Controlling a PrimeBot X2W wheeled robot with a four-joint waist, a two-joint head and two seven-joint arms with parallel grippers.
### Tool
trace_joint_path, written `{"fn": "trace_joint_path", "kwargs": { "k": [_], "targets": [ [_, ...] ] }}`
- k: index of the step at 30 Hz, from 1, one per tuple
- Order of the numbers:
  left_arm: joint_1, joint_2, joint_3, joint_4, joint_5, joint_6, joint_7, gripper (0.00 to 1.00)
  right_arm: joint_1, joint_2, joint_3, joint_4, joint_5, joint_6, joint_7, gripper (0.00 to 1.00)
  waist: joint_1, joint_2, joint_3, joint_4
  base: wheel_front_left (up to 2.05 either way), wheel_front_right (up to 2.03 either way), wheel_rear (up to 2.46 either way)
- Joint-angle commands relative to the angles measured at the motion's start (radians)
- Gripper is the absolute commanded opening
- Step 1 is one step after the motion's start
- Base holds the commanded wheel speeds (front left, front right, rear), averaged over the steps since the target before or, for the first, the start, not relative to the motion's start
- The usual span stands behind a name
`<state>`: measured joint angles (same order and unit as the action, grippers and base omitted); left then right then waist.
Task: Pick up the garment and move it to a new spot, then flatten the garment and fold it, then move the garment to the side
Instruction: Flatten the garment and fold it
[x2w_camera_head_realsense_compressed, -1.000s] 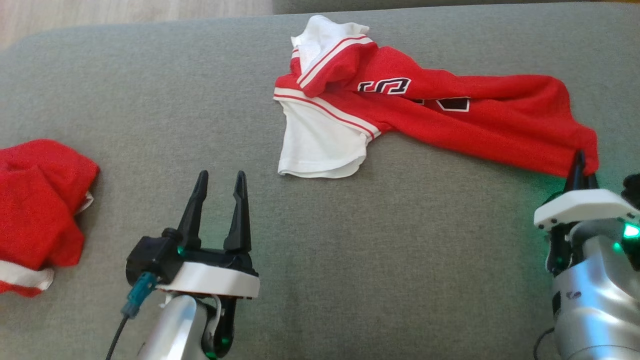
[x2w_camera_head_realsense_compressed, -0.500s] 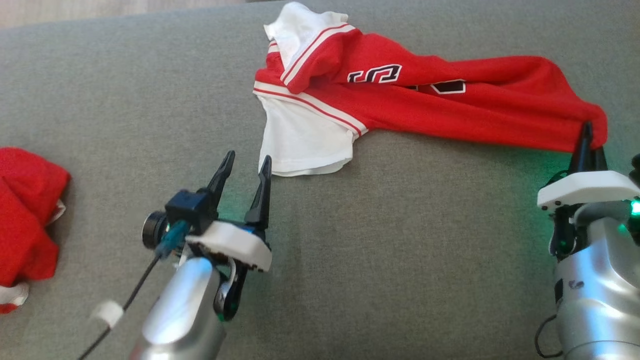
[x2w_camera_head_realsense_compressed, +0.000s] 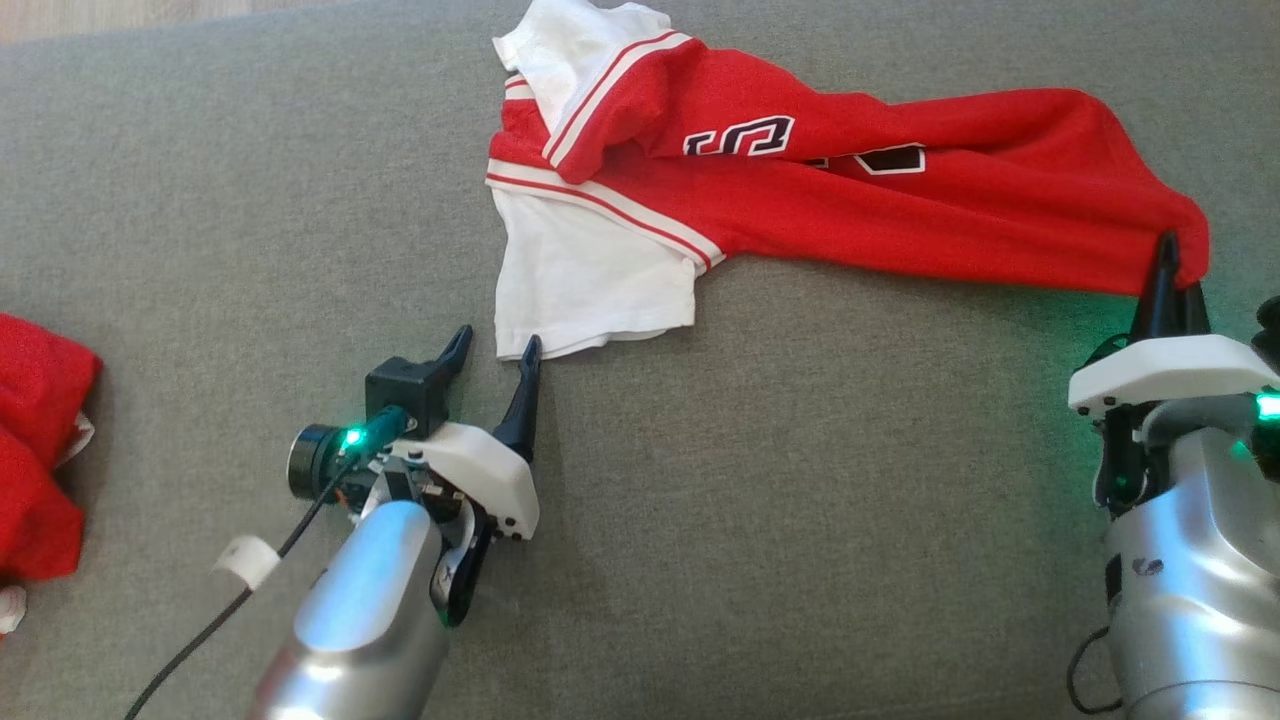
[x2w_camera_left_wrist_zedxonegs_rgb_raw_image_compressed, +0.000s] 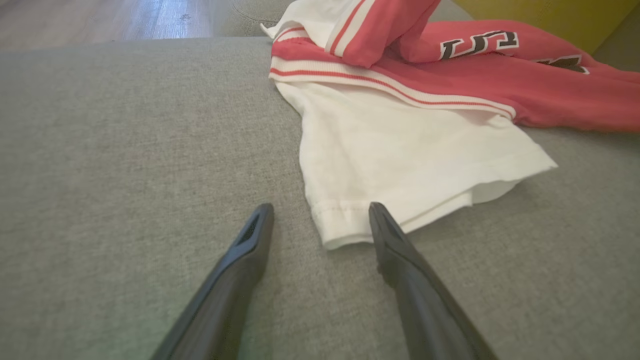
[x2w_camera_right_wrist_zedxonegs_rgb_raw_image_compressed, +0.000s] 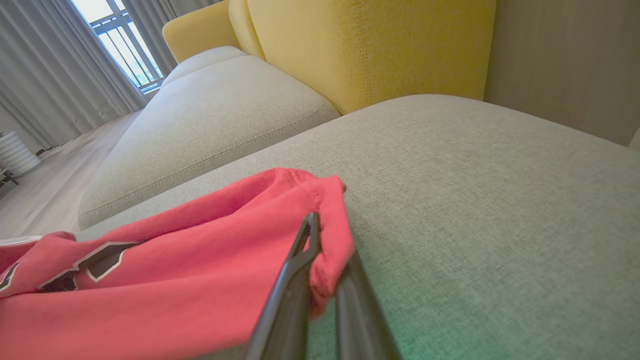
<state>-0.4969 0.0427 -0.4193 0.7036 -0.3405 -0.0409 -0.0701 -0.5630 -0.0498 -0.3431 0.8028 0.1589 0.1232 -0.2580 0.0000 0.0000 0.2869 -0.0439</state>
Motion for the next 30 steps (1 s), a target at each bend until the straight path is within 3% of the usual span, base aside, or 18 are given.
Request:
{"fn": "trace_joint_path", "kwargs": {
  "k": [1, 6, 7, 11, 19, 30],
  "targets": [
    [-0.042, 0.009, 0.02, -0.014, 0.004, -0.001, 0.005, 1.0, -0.003, 0.0, 0.028, -0.034, 0.007, 0.008, -0.004, 0.0, 0.0, 0.0, -0.001, -0.002, 0.0, 0.0, 0.0],
    [-0.051, 0.009, 0.004, 0.011, -0.01, -0.016, 0.012, 1.0, 0.004, 0.0, 0.039, -0.039, 0.019, 0.008, -0.004, 0.0, 0.0, 0.0, 0.0, -0.007, 0.0, 0.0, 0.0],
    [-0.052, 0.009, -0.001, 0.013, -0.017, -0.023, 0.013, 0.03, 0.006, 0.0, 0.04, -0.04, 0.02, 0.008, -0.004, 0.0, 0.0, 0.0, -0.001, -0.007, 0.0, 0.0, 0.0],
    [-0.053, 0.008, -0.013, 0.003, -0.048, -0.045, -0.004, 0.0, 0.013, 0.0, 0.042, -0.041, 0.021, 0.008, -0.004, 0.0, 0.0, 0.0, -0.006, -0.004, 0.0, 0.0, 0.0],
    [-0.051, 0.009, 0.025, -0.077, -0.104, -0.045, -0.126, 0.0, 0.01, 0.0, 0.062, -0.062, 0.022, 0.008, -0.004, 0.0, 0.0, 0.0, -0.049, 0.023, 0.0, 0.0, 0.0],
    [-0.034, 0.061, 0.139, -0.342, -0.179, -0.037, -0.174, 0.0, -0.018, 0.0, 0.139, -0.213, 0.039, 0.008, 0.057, 0.0, 0.0, 0.0, -0.141, 0.055, 0.0, 0.0, 0.0]
  ]
}}
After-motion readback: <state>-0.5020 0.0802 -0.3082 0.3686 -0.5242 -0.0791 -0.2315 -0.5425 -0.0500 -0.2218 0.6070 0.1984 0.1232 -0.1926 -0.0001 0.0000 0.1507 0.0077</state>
